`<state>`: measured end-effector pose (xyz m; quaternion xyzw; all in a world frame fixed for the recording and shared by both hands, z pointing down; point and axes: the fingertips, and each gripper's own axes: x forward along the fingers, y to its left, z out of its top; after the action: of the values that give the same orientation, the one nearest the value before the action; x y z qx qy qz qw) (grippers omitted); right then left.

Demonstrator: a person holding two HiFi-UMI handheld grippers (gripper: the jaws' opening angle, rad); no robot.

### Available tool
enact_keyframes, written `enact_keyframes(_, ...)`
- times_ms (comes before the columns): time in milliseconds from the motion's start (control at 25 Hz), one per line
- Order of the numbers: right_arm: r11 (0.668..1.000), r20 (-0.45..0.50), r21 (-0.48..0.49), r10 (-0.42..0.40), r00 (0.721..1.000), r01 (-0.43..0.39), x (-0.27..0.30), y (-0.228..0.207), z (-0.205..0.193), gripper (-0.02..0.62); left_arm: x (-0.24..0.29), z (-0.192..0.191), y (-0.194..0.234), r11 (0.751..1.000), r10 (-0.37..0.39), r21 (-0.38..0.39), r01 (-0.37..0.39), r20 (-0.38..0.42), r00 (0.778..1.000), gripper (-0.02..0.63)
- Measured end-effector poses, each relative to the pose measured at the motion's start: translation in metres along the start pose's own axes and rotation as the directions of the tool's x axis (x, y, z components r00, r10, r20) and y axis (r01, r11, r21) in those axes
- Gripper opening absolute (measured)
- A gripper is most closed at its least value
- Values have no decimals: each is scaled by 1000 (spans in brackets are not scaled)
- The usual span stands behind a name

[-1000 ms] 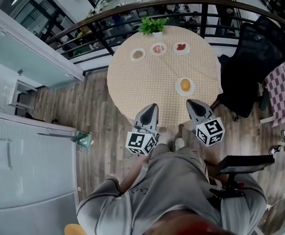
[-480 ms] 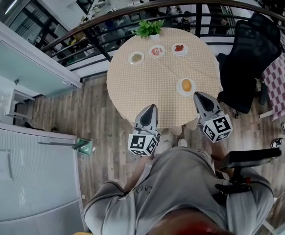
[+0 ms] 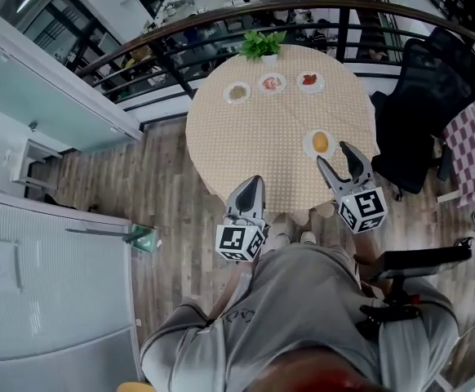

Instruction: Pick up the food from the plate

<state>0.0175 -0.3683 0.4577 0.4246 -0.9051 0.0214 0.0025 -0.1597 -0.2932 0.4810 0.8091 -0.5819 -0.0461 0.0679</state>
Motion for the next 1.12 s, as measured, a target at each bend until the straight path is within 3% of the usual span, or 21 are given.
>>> enact_keyframes(80, 998, -45, -20, -61, 997, 60, 5, -10, -8, 320, -1, 1, 2, 1000, 1, 4, -1, 4, 1000, 11)
enact_keyframes(200, 994, -75, -38, -109, 991, 107, 8, -21, -13, 349, -2, 2, 5, 1000, 8, 9, -8, 10, 1000, 9)
enact_keyframes(720, 997, -236, -25, -81, 968, 77, 45, -35, -48, 353, -12, -4, 26, 998, 56, -2, -56, 4, 998, 11)
enact_keyframes(1120, 994, -493, -65, -110, 863, 89, 94, -71, -128, 353, -17, -8, 31, 998, 68, -2, -68, -5, 998, 11)
